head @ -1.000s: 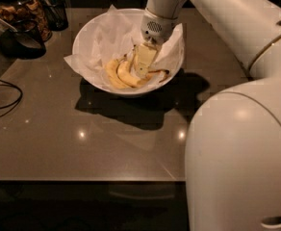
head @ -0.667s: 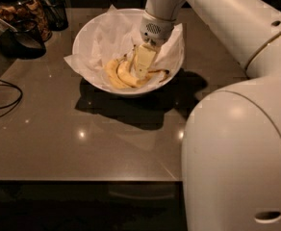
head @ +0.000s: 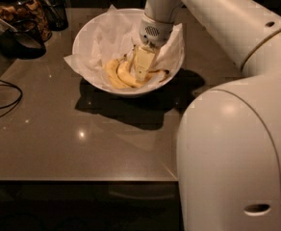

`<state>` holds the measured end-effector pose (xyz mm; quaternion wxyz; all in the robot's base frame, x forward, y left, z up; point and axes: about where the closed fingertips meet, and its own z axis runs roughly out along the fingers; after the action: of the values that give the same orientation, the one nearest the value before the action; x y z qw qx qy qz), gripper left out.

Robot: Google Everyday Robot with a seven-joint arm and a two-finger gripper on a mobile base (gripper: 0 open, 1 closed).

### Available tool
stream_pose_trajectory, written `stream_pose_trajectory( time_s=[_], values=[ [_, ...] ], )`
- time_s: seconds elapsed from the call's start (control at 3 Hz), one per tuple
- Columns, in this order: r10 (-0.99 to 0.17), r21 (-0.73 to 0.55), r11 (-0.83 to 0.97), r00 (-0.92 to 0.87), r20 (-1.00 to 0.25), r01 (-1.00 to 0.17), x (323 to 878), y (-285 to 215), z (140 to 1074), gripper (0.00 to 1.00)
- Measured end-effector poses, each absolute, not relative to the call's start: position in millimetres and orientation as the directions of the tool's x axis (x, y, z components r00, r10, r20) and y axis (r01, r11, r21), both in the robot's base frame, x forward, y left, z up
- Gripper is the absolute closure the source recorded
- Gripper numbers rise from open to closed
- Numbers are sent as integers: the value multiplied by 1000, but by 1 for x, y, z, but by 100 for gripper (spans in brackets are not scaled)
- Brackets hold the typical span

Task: Pick banana from white bowl

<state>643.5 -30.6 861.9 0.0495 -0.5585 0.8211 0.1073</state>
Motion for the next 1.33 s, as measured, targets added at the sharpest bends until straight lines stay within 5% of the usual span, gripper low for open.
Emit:
stream_pose_trajectory(
  time_s=[0.33, 1.33],
  values=[
    [-909, 125, 348, -367, -198, -929, 645, -29, 859, 43],
    [-909, 125, 348, -367, -198, -929, 645, -29, 859, 100]
  ],
)
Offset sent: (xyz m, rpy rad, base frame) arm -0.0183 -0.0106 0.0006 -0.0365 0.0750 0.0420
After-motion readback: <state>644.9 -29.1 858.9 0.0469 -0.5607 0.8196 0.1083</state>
